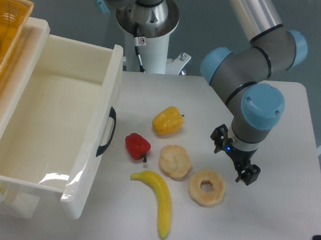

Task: Pick up the donuts
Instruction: 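Lower the open gripper over the ring-shaped donut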

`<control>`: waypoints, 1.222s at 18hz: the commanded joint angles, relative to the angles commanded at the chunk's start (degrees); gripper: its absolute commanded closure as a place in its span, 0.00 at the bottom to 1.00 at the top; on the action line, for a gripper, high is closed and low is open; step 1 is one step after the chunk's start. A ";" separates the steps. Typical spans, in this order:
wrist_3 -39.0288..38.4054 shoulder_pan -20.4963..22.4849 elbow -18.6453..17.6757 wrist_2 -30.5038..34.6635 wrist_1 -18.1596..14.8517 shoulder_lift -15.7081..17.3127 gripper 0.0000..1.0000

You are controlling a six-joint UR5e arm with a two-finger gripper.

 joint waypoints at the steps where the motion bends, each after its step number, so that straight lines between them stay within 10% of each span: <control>1: -0.09 0.00 0.00 0.00 0.00 -0.09 0.00; 7: -0.88 1.23 -1.14 -5.71 1.05 -0.70 0.00; 11: -5.79 3.07 -4.21 -13.00 7.27 -1.67 0.00; 22: -22.22 0.00 1.22 -3.34 9.84 -8.17 0.00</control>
